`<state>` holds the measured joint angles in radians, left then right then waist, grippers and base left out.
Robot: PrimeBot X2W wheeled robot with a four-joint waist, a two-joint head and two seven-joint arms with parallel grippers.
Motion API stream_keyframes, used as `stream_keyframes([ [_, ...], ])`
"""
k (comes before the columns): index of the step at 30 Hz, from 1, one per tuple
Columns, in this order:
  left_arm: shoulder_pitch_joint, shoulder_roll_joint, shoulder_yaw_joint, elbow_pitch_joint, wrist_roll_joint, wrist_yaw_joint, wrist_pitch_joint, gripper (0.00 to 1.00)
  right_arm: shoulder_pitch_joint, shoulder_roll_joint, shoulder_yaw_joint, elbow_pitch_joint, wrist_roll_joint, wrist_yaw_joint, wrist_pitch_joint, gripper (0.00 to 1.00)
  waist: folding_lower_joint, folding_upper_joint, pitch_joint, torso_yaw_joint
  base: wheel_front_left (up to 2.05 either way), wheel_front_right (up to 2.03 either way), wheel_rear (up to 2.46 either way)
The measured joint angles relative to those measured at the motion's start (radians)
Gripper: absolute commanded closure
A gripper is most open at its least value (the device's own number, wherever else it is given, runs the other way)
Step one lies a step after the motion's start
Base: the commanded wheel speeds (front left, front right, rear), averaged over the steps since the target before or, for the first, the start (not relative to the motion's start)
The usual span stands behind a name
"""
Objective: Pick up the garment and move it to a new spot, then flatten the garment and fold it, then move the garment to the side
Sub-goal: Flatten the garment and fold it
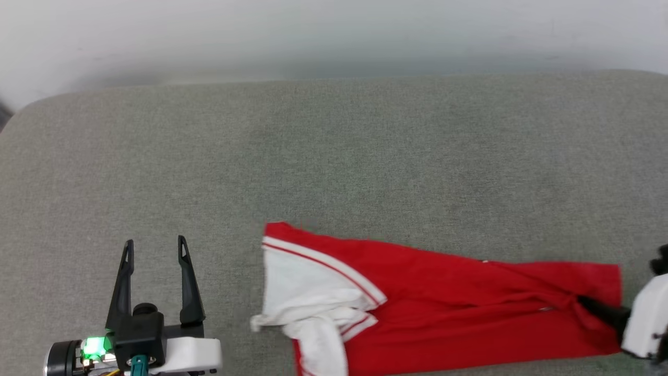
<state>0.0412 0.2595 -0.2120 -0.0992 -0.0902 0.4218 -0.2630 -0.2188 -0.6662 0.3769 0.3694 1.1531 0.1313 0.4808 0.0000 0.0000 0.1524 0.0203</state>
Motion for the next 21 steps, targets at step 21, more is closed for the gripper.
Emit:
stream_keyframes([
  [21, 0.078, -0.067, 0.039, 0.013, 0.065, -0.065, 0.000, 0.00, -0.001, -0.088, 0.026, -0.347, -0.023, -0.001, 0.168, 1.00, 0.0000, 0.0000, -0.052, -0.007, 0.00, 0.00, 0.00],
])
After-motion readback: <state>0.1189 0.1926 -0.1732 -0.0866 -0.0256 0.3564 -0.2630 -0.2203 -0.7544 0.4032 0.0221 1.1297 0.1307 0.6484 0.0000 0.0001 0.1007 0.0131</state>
